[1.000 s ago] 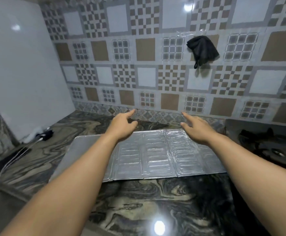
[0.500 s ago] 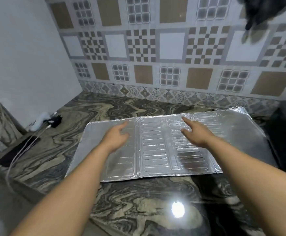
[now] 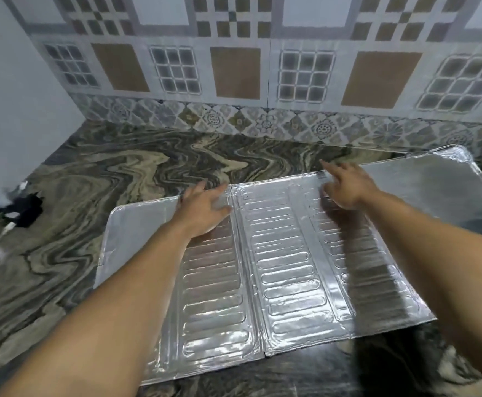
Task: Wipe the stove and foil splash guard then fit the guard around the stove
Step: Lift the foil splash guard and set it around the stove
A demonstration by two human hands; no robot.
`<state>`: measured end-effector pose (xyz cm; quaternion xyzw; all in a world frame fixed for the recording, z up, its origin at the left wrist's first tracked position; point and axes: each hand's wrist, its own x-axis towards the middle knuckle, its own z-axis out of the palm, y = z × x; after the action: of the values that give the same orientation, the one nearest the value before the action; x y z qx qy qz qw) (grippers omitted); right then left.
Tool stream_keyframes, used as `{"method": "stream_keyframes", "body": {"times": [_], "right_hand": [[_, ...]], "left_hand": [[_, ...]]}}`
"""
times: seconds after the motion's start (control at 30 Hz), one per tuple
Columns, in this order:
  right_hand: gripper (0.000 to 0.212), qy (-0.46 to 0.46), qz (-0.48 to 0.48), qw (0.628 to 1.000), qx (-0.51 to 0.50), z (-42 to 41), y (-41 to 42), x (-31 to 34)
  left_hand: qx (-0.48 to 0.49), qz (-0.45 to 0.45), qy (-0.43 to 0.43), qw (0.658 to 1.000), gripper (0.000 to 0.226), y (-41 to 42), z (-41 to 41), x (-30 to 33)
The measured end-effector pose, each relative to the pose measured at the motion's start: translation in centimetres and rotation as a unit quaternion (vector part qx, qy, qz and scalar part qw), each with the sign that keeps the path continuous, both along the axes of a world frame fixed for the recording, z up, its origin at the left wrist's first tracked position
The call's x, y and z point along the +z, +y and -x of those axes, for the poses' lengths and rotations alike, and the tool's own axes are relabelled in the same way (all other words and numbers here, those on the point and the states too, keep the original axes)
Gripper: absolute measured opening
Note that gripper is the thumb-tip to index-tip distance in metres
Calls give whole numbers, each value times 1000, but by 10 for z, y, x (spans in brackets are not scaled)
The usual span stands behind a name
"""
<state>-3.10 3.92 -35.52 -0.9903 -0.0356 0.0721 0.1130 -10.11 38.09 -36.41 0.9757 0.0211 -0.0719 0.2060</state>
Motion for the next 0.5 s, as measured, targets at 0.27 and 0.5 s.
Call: {"method": "stream_keyframes", "body": {"times": [0.27, 0.5], "right_hand": [[71, 7, 27, 1000, 15, -20, -3, 2], [48, -51, -44, 997, 35, -18, -5, 21]], "left_hand": [[-40, -2, -41, 998, 69, 4, -23, -2], [-31, 29, -105, 994, 33, 1, -22, 24]]}}
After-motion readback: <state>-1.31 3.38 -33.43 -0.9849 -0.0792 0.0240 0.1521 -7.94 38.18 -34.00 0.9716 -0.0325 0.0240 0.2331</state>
